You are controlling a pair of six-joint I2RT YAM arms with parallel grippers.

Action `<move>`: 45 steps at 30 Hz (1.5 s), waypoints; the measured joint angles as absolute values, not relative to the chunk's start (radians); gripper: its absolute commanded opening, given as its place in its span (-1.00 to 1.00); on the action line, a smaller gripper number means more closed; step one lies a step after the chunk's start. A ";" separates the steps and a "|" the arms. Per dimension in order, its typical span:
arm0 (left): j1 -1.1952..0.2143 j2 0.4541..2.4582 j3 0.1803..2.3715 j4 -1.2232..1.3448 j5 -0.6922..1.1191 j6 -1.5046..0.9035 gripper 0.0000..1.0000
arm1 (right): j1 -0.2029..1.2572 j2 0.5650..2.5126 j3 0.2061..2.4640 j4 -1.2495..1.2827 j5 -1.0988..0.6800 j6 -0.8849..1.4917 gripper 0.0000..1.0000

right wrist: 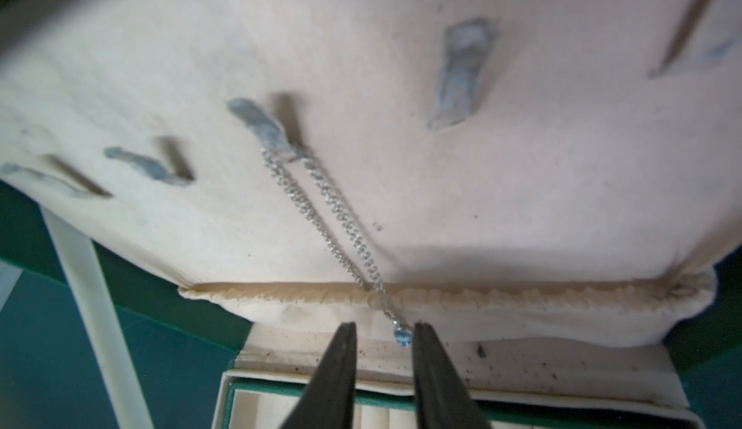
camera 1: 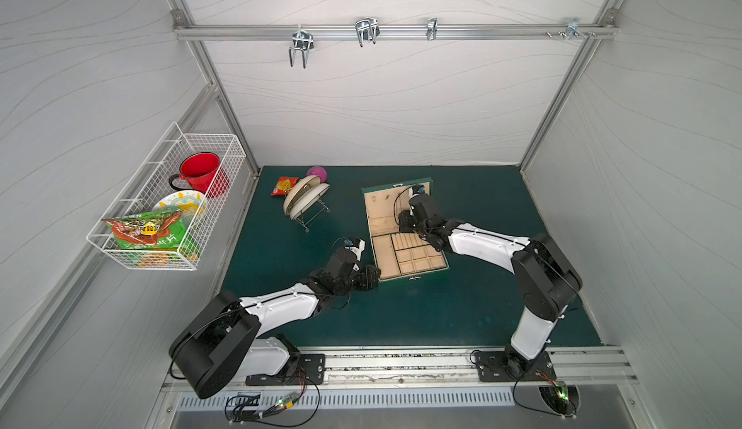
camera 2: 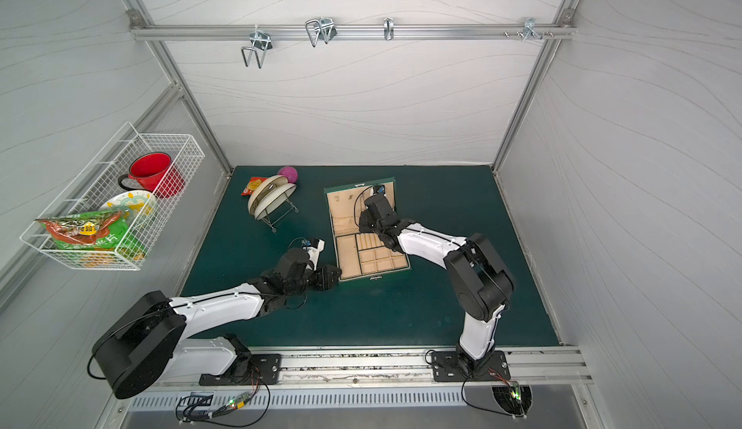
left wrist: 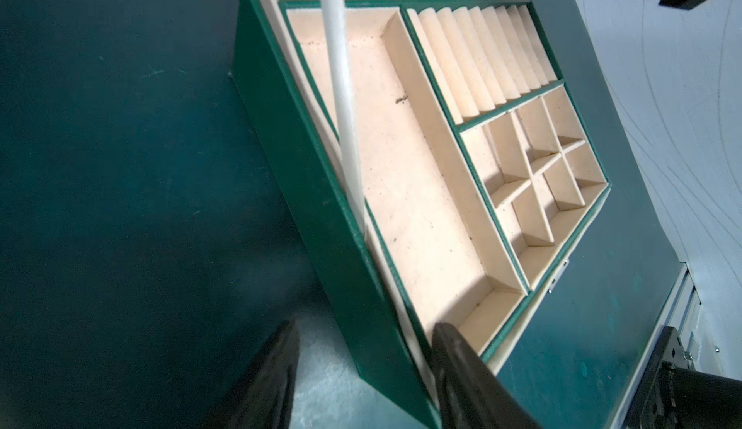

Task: Put jewelry chain into jewelry box
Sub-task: Adjust the necklace at the jewelry box clasp, then reset both arms

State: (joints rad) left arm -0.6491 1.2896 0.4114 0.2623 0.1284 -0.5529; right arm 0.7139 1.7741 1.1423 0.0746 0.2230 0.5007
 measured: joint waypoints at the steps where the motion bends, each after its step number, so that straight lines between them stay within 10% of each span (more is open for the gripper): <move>1: -0.649 1.284 0.411 0.258 0.127 -0.552 0.28 | 0.714 1.768 1.137 0.076 0.223 0.501 -0.06; 14: -0.649 0.953 0.400 0.121 0.072 -0.435 1.00 | 0.705 1.217 0.832 0.077 0.263 0.406 0.95; 27: -0.310 0.849 0.405 0.104 -0.026 -0.295 1.00 | 0.168 0.706 0.685 -0.067 0.163 0.234 0.98; 35: -0.065 1.032 0.426 0.241 -0.065 -0.207 1.00 | -0.128 0.886 0.547 0.030 0.004 0.268 0.98; 45: 0.031 1.323 0.324 0.665 -0.065 -0.060 1.00 | -0.158 1.087 0.408 0.393 -0.040 0.234 0.98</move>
State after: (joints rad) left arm 0.0311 1.3231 0.3237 0.6655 -0.0654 -0.0597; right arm -0.1577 1.0874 0.4076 0.3931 -0.0402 0.2344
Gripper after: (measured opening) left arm 0.997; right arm 0.990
